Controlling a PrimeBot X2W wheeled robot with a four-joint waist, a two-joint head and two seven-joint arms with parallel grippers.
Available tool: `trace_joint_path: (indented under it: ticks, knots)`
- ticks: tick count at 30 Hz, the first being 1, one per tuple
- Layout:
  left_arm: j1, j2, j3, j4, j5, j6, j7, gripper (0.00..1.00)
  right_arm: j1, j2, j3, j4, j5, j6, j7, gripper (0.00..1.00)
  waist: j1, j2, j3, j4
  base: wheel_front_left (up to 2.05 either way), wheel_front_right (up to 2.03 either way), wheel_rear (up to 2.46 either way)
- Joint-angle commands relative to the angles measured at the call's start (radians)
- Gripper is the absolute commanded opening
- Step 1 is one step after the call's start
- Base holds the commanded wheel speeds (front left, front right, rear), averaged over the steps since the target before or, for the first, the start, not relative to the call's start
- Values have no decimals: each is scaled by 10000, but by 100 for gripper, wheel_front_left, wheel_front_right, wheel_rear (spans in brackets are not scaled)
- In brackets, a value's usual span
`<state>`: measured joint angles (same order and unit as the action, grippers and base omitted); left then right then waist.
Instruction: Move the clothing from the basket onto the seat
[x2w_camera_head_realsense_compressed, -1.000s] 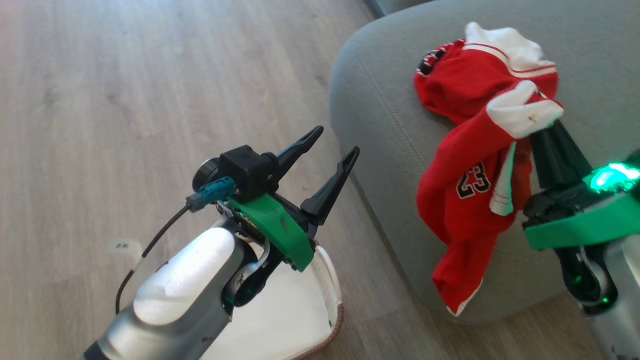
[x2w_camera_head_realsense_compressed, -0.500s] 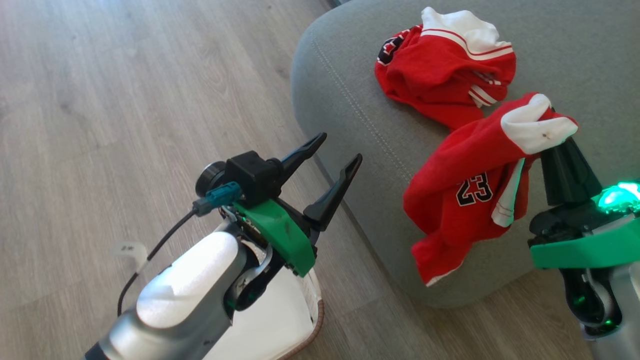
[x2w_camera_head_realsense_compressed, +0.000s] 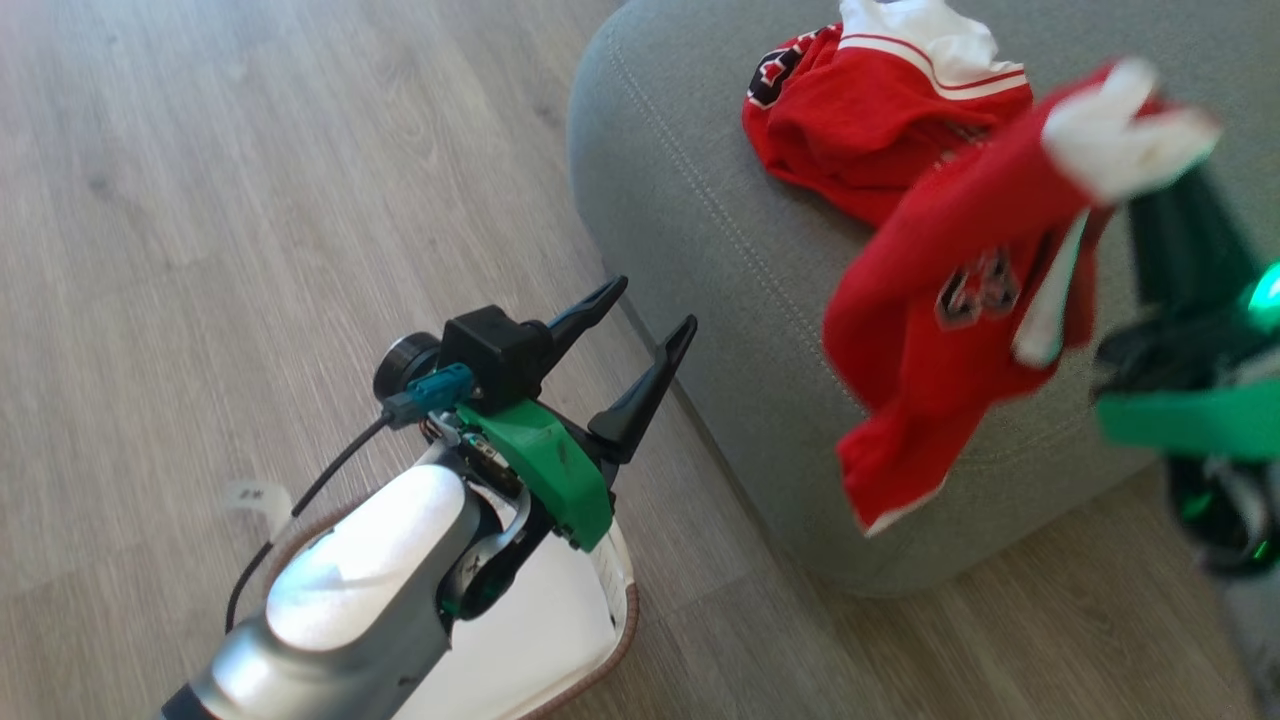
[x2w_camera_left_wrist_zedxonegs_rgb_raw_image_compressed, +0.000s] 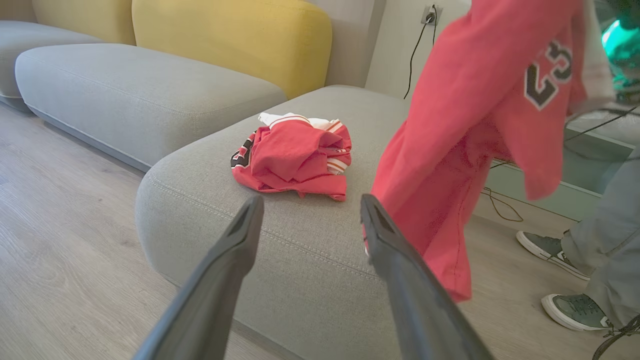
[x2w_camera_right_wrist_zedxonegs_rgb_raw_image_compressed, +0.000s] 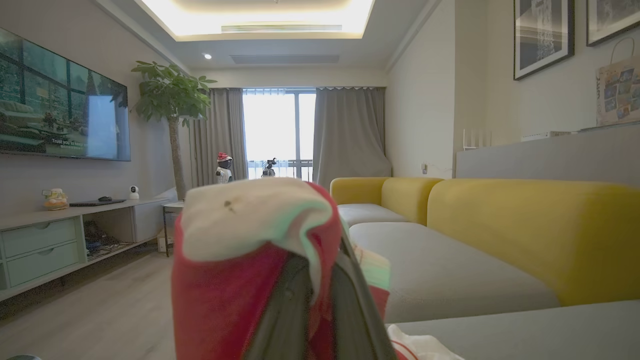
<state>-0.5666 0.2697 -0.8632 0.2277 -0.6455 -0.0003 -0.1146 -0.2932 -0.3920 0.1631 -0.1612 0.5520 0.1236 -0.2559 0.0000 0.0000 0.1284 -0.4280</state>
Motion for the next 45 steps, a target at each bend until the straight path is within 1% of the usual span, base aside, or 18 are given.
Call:
trace_joint_path:
  ticks: [1,5,6,11,18,22,24,30,37,40,41,43,44,45]
  knots:
    - [-576,195,314,-276,87,-22,-12,100,-875,-471,113,-236,-23,71,-10,0,0,0,135,54,0,0,0]
    - [-770,181,253,-312,134,-61,87,100,-2157,-1102,136,217,336,71,129,0,0,0,479,198,0,0,0]
    - [-770,181,253,-312,134,-61,87,100,-2157,-1102,136,217,336,71,129,0,0,0,479,198,0,0,0]
    - [-1058,268,172,-449,234,-104,312,100,-3751,-1958,168,1150,1008,71,163,0,0,0,1134,420,0,0,0]
    - [-1665,338,78,-725,420,-177,691,100,-5594,-3271,-44,3240,1589,71,150,0,0,0,2307,900,0,0,0]
    - [-2007,361,24,-852,535,-207,893,100,-6389,-3831,-365,4675,1633,71,76,0,0,0,3005,1186,0,0,0]
    - [-2172,379,4,-904,592,-223,979,100,-6728,-3948,-548,5412,1456,71,33,0,0,0,3343,1317,0,0,0]
    - [-2638,376,-39,-1025,741,-267,1150,100,-7441,-3864,-875,7452,271,71,-26,0,0,0,4213,1716,0,0,0]
    - [-2933,287,-69,-997,806,-296,1122,100,-8089,-3477,-315,9460,-703,71,64,0,0,0,4787,2132,0,0,0]
    - [-2996,241,-78,-933,801,-304,1075,100,-8282,-3302,-11,10271,-819,71,533,0,0,0,4877,2263,0,0,0]
    - [-3013,228,-76,-912,798,-302,1057,100,-8317,-3239,100,10504,-838,71,745,2,0,0,4893,2295,0,0,0]
    - [-3033,212,-71,-869,787,-299,1015,100,-8374,-3110,273,10939,-802,71,1191,38,0,0,4897,2340,0,0,0]
    - [-3039,206,-69,-846,779,-298,995,100,-8414,-3066,351,11098,-757,71,1384,72,0,0,4891,2358,0,0,0]
    - [-3043,199,-67,-822,770,-298,974,100,-8450,-3041,429,11251,-723,71,1578,100,0,0,4878,2372,0,0,0]
